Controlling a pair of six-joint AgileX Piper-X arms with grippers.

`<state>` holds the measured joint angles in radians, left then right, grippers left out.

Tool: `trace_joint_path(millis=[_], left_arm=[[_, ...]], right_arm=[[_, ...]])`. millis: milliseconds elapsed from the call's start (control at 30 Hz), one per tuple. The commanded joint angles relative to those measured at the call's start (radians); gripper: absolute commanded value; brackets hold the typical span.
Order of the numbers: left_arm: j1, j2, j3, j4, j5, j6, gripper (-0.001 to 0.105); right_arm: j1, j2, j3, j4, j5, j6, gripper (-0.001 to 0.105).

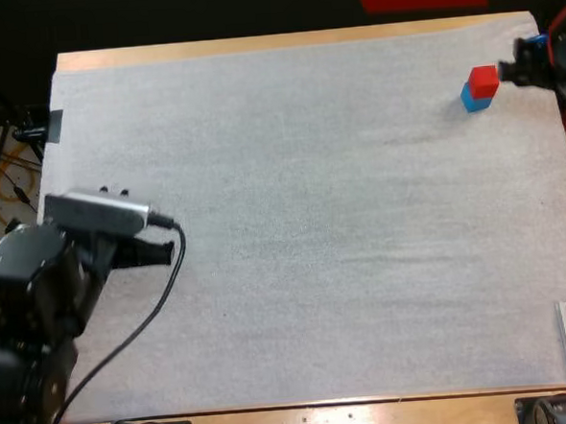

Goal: Stack red cube on blue cube

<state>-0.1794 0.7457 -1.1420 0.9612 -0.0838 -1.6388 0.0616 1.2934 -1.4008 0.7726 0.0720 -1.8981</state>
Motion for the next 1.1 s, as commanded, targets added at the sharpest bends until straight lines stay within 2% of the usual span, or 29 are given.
trace_joint_path(millis=[0, 133, 233, 400, 467, 533, 600, 633, 833, 1067], left_arm=[[0.010, 0.015, -0.004, -0.022, -0.020, -0.003, 0.033], [0.042, 0.031, -0.004, -0.026, -0.020, 0.029, 0.052], [0.073, 0.017, -0.004, -0.032, -0.025, 0.029, 0.060], [0.114, -0.051, -0.004, -0.020, -0.028, 0.029, 0.061], [0.116, -0.086, -0.004, -0.007, -0.053, 0.029, 0.061], [0.116, -0.144, -0.002, 0.014, -0.139, 0.029, 0.061], [0.116, -0.205, 0.010, 0.014, -0.195, 0.029, 0.061], [0.116, -0.251, 0.021, 0.014, -0.200, 0.024, 0.061], [0.116, -0.495, 0.098, 0.066, -0.154, 0.020, 0.061], [0.116, -0.738, 0.152, 0.224, -0.031, 0.022, 0.061]], right_arm=[[0.002, -0.052, 0.037, 0.010, -0.009, -0.014, 0.069], [0.002, -0.220, 0.150, 0.010, -0.009, -0.017, 0.069], [0.002, -0.346, 0.233, 0.016, -0.009, -0.023, 0.069], [0.002, -0.523, 0.331, 0.023, -0.009, -0.052, 0.069], [0.002, -0.581, 0.357, 0.039, -0.009, -0.052, 0.069], [0.002, -0.654, 0.376, 0.080, -0.022, -0.067, 0.069], [0.002, -0.702, 0.387, 0.098, -0.026, -0.065, 0.069], [0.002, -0.726, 0.394, 0.107, -0.026, -0.063, 0.069], [0.002, -0.866, 0.439, 0.152, -0.032, -0.005, 0.069], [0.002, -1.023, 0.513, 0.154, -0.032, 0.025, 0.069]])
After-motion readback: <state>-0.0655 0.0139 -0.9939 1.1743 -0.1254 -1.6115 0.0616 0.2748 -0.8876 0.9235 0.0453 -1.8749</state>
